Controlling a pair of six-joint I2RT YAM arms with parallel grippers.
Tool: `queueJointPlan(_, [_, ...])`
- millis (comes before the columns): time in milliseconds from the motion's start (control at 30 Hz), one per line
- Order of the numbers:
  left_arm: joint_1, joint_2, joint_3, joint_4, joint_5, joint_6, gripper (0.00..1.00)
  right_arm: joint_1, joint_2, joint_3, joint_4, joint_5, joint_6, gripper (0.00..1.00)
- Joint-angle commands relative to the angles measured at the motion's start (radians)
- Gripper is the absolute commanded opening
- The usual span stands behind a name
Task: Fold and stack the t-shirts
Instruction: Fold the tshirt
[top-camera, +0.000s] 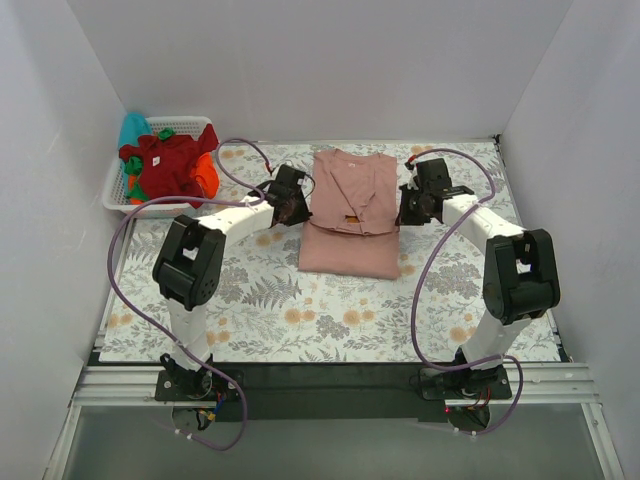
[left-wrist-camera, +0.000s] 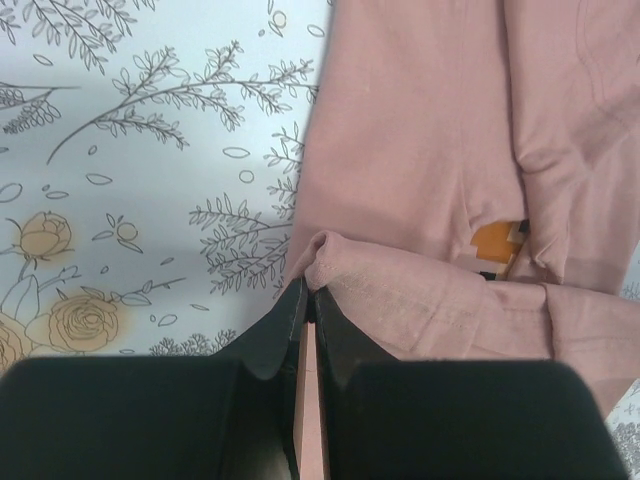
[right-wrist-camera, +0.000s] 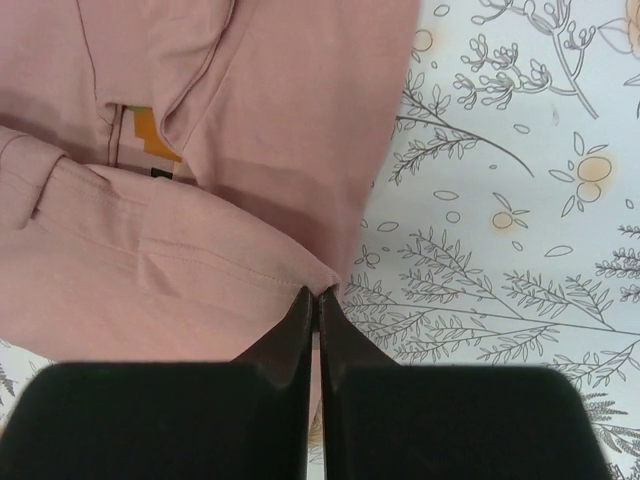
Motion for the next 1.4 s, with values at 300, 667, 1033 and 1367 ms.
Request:
queueJointPlan(300, [0.041,0.054,0.005,0.09,0.024,0.003,0.0,-0.041,0.052,-0.007,0.113,-0.015,-0.011,0.01])
queueJointPlan(667, [0.046,0.086,0.005,0.124,0.039,0.044,0.11,-0.043,0.097,0.006,0.144,-0.032,-0.02,0.03])
queueJointPlan(1033, [0.015,-0.162,-0.102,0.086,0.01,0.012,0.68,0.069,-0.069,-0.022,0.138,-0.015,-0.053,0.31])
queueJointPlan(1367, [-0.124,-0.222,-0.267,0.067,0.053,-0.083,0.4,0.272,-0.046,-0.076,0.175,0.057,-0.01,0.22])
